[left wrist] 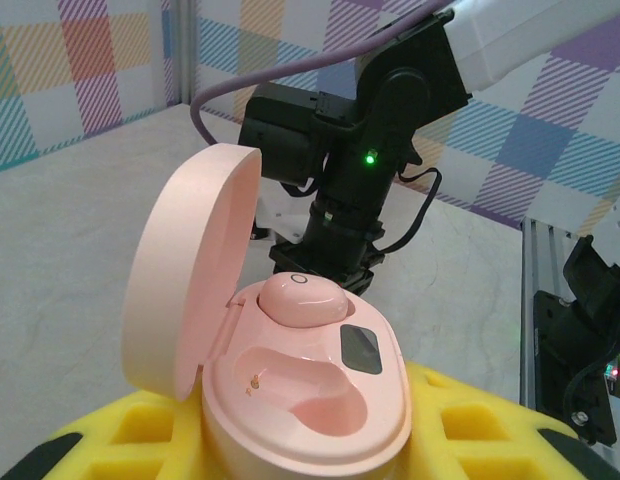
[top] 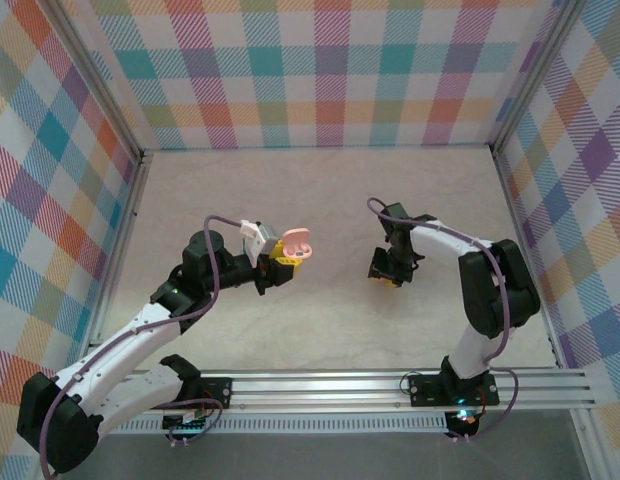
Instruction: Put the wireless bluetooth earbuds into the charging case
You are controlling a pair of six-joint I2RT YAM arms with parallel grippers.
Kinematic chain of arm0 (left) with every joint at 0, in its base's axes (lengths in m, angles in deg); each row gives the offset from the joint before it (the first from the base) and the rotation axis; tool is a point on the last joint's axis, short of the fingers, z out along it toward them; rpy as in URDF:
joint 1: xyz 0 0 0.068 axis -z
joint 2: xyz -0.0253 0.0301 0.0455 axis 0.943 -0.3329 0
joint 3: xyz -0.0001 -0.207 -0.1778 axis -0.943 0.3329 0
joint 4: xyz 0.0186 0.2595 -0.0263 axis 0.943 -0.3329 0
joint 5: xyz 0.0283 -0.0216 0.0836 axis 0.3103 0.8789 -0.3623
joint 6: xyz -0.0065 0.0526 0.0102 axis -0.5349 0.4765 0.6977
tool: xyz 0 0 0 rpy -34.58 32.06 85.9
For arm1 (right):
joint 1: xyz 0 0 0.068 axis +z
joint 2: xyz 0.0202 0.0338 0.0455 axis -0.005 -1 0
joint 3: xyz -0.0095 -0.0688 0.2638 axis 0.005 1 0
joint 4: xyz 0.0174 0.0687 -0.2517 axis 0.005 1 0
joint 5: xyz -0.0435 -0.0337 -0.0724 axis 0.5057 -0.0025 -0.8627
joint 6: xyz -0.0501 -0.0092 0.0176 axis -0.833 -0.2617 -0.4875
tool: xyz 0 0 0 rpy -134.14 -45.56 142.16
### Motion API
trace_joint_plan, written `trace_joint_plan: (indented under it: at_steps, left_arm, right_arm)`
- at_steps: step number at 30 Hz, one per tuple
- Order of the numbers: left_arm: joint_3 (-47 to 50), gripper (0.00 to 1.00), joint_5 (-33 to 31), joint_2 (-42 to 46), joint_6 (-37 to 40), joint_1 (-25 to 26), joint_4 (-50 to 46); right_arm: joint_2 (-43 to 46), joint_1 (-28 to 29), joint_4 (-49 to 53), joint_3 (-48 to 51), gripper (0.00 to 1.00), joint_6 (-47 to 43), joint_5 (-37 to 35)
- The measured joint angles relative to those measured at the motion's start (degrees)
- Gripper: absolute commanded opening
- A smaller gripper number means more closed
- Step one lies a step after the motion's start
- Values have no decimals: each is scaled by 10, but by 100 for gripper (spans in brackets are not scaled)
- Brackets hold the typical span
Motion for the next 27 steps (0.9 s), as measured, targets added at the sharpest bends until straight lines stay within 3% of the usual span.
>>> trace_joint_plan:
  at_steps: [14, 22, 27]
  left_arm:
    - [0, 21, -2, 6, 1, 0, -3]
    - [0, 21, -2, 5, 2, 0, -3]
    - [0, 21, -2, -1, 2, 0, -2]
  right_arm:
    - [-18, 0, -29, -31, 35, -39, -6]
    - [55, 0, -34, -30, 33, -67, -14]
    - [55, 0, -43, -14, 29, -87, -12]
